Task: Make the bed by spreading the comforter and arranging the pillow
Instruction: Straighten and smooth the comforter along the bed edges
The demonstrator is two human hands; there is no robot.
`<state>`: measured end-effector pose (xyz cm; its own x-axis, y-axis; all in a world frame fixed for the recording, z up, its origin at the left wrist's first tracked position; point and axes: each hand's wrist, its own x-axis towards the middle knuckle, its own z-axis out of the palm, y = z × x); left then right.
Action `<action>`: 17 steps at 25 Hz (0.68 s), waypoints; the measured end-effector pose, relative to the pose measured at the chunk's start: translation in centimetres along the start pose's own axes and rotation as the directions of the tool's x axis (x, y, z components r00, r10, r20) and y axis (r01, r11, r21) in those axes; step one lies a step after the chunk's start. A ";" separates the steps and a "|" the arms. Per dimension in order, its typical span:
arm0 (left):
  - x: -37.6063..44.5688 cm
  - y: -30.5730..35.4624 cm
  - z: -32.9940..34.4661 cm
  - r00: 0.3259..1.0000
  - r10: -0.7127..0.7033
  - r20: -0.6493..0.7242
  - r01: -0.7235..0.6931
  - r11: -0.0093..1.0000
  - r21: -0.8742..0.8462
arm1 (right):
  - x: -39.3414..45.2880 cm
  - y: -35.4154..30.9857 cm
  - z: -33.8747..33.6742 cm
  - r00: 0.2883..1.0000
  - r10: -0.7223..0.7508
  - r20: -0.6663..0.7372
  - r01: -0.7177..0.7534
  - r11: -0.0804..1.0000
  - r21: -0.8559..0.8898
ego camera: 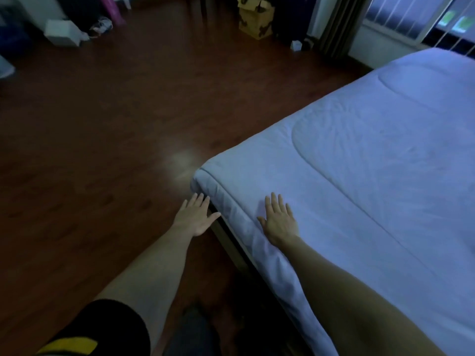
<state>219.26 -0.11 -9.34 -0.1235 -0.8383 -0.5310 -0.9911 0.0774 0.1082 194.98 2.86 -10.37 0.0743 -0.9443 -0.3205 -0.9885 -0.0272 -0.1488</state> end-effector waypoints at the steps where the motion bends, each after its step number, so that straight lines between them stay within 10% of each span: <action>1: 1.5 -0.6 0.1 1.000 0.001 0.010 -0.001 1.000 -0.004 | 1.1 -0.5 0.5 1.000 0.011 0.004 -0.011 1.000 0.001; 7: 12.0 -3.5 1.1 0.992 -0.060 0.111 0.100 0.909 -0.404 | 6.3 -2.1 3.6 0.972 0.232 -0.034 -0.227 0.968 0.106; 10: 15.5 -2.9 0.9 0.920 -0.115 0.376 0.392 0.323 -0.861 | 7.1 -3.0 5.4 0.936 0.349 -0.042 -0.341 0.930 0.138; 13: 17.6 -2.4 -0.9 0.827 0.036 0.561 0.538 -0.345 -0.770 | 7.5 -4.6 6.4 0.889 0.452 -0.065 -0.439 0.885 0.154; 17: 17.9 -3.2 -3.3 0.833 0.085 0.547 0.521 -0.455 -0.723 | 7.1 -6.5 5.8 0.841 0.538 -0.048 -0.519 0.830 0.205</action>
<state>220.39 -17.13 -16.40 -0.2147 -0.3969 -0.8924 0.4223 -0.8616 0.2816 202.73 -1.73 -17.09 -0.4760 -0.8248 -0.3052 -0.8318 0.5350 -0.1483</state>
